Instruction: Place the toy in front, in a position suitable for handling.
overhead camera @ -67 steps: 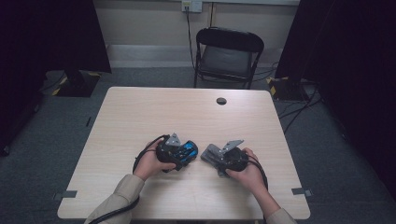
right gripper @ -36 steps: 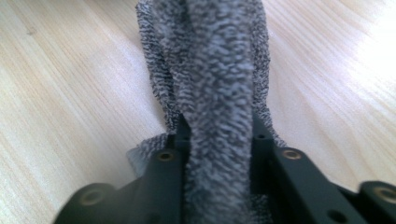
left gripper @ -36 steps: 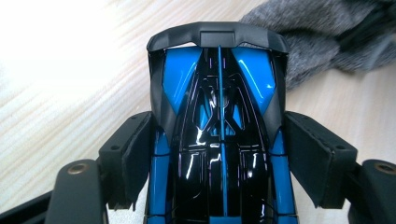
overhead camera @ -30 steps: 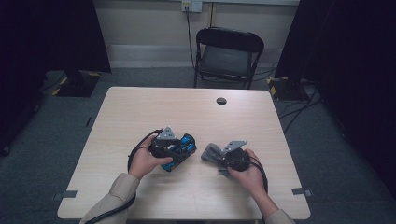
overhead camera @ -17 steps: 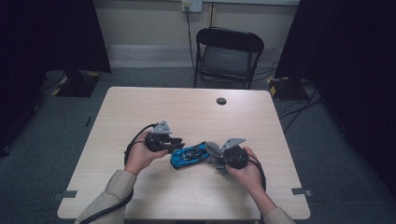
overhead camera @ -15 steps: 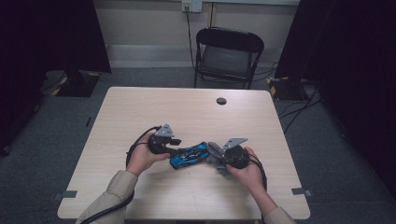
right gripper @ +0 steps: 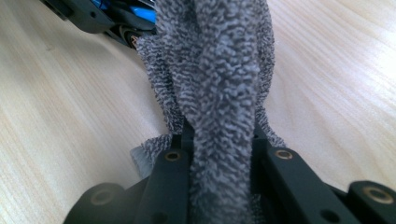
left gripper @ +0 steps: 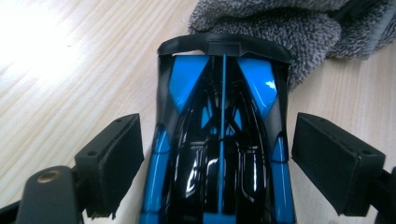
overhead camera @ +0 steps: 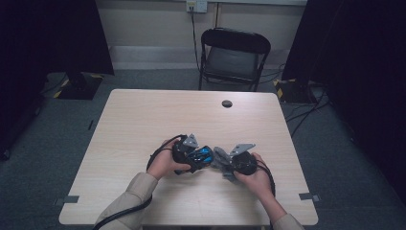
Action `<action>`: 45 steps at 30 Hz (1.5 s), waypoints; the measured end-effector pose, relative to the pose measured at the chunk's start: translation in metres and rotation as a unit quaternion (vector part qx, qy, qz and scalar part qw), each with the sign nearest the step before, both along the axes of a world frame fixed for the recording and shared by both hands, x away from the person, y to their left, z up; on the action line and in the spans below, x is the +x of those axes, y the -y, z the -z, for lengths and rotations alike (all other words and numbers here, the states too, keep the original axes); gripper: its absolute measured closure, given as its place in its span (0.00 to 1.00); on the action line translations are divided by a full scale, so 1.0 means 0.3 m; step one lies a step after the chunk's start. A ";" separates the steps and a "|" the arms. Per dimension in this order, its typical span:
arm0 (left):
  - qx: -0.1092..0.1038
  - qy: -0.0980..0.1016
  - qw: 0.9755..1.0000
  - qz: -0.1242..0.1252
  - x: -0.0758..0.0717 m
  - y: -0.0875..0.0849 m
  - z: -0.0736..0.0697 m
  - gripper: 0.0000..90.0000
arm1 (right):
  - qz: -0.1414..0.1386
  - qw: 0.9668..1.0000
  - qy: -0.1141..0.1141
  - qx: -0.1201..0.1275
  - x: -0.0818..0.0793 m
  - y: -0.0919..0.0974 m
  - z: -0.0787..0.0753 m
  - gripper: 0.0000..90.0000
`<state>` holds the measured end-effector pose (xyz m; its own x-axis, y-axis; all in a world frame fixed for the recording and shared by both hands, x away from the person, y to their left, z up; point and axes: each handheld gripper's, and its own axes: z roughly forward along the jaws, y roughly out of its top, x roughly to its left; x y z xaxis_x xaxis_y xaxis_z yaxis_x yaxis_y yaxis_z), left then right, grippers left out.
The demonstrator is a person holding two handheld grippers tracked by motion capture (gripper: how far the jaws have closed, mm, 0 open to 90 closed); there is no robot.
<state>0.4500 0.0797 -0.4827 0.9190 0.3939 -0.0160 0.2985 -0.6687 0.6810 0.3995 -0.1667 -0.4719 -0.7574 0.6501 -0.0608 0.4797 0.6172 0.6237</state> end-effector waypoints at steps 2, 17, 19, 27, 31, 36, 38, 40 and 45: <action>0.006 -0.012 1.000 -0.010 0.006 0.012 0.008 0.18 | -0.002 1.000 -0.002 -0.003 0.001 -0.002 -0.001 0.86; 0.024 -0.007 1.000 -0.005 0.019 0.086 0.014 0.27 | -0.002 1.000 -0.001 -0.002 -0.002 -0.005 0.006 0.86; 0.026 -0.008 1.000 -0.008 0.015 0.085 0.013 0.28 | -0.001 1.000 0.001 -0.001 -0.002 -0.004 0.006 0.86; -0.031 -0.023 0.998 -0.041 0.002 0.012 -0.025 0.28 | 0.008 1.000 0.005 0.011 -0.009 0.010 0.003 0.86; -0.059 -0.019 0.997 -0.043 -0.010 -0.016 -0.053 0.28 | 0.013 1.000 0.009 0.019 -0.008 0.015 -0.005 0.86; -0.083 -0.013 0.996 -0.043 -0.025 -0.034 -0.081 0.28 | 0.014 0.999 0.013 0.030 -0.008 0.008 -0.016 0.86; -0.097 -0.014 0.994 -0.042 -0.028 -0.042 -0.089 0.28 | 0.013 0.999 0.017 0.033 -0.009 0.003 -0.024 0.86; -0.105 -0.011 0.993 -0.044 -0.032 -0.047 -0.095 0.28 | 0.011 0.999 0.020 0.038 -0.010 -0.003 -0.033 0.86; -0.118 -0.008 0.992 -0.042 -0.036 -0.055 -0.109 0.28 | 0.004 0.999 0.026 0.047 -0.010 -0.017 -0.048 0.86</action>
<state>0.4392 0.0961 -0.4500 0.8823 0.4521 -0.1309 0.3580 -0.4639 0.8104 0.3966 -0.1616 -0.4574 -0.7490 0.6615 -0.0386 0.4496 0.5501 0.7037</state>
